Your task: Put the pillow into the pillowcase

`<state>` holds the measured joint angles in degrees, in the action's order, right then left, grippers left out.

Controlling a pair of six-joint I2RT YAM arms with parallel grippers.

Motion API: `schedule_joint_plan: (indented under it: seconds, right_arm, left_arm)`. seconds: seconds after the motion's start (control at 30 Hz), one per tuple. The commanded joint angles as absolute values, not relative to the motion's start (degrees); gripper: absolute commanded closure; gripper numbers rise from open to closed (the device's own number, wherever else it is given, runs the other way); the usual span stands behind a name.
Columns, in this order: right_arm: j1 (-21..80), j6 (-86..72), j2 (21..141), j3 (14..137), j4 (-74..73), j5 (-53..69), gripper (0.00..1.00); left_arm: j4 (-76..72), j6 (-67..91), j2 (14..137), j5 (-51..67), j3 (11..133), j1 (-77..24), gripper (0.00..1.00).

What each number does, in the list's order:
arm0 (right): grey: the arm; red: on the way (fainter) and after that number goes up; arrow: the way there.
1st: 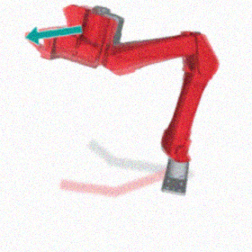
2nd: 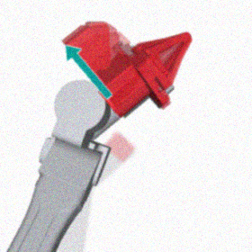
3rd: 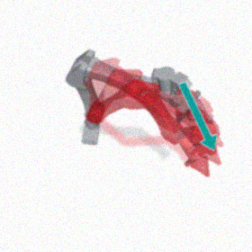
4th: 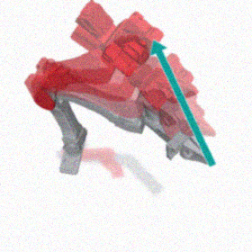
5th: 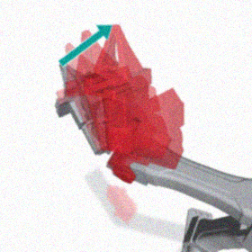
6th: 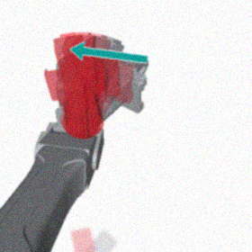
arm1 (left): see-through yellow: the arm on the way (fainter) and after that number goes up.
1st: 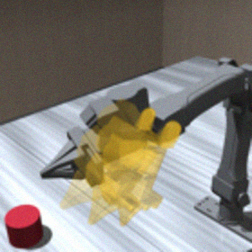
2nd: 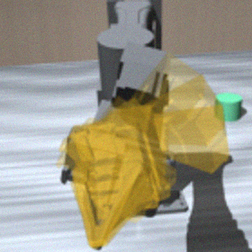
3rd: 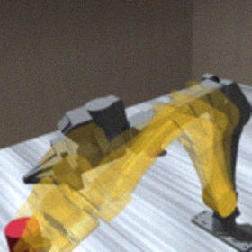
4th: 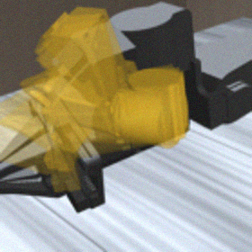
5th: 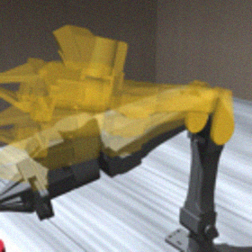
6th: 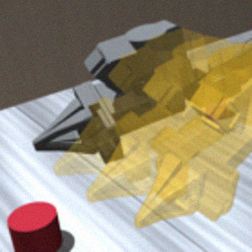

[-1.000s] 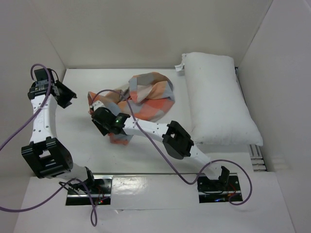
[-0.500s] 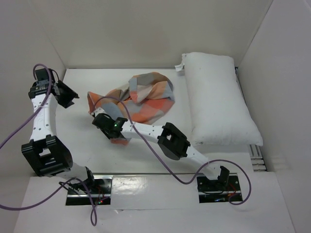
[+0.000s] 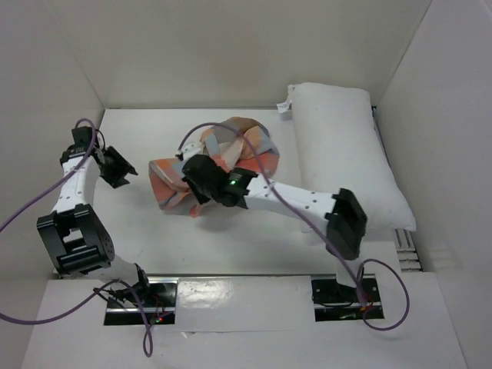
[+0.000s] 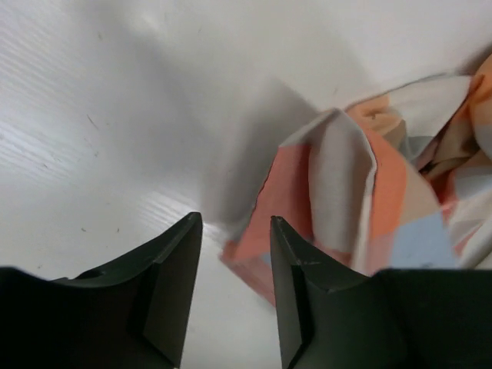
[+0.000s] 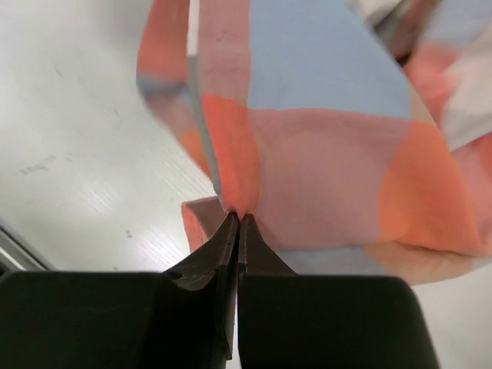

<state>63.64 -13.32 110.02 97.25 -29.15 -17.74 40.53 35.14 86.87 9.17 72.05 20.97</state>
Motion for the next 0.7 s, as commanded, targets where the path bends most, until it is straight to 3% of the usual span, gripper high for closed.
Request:
schedule_joint_plan:
  seconds: [0.0,0.07,0.23,0.5,0.67]
  right_arm:
    - [60.66,-15.46,101.88,91.0,-27.06,-15.3,1.0]
    - [59.16,-16.17,98.02,88.17,-27.07,-10.74,1.0]
    - [54.86,-19.15,91.94,79.29,-27.07,-7.57,1.0]
    - [50.55,-21.0,90.79,79.19,-28.21,-4.58,1.0]
    - [47.55,-21.53,91.41,79.89,-27.69,-2.38,1.0]
  left_arm:
    - [36.75,32.17,85.17,14.31,65.41,19.95,0.45]
    - [35.43,31.55,84.12,14.94,62.77,17.51,0.4]
    - [28.59,29.8,79.2,24.85,53.45,13.28,0.15]
    - [30.41,31.28,69.72,31.99,42.63,5.73,0.23]
    - [36.91,39.02,64.17,25.58,42.63,1.68,0.22]
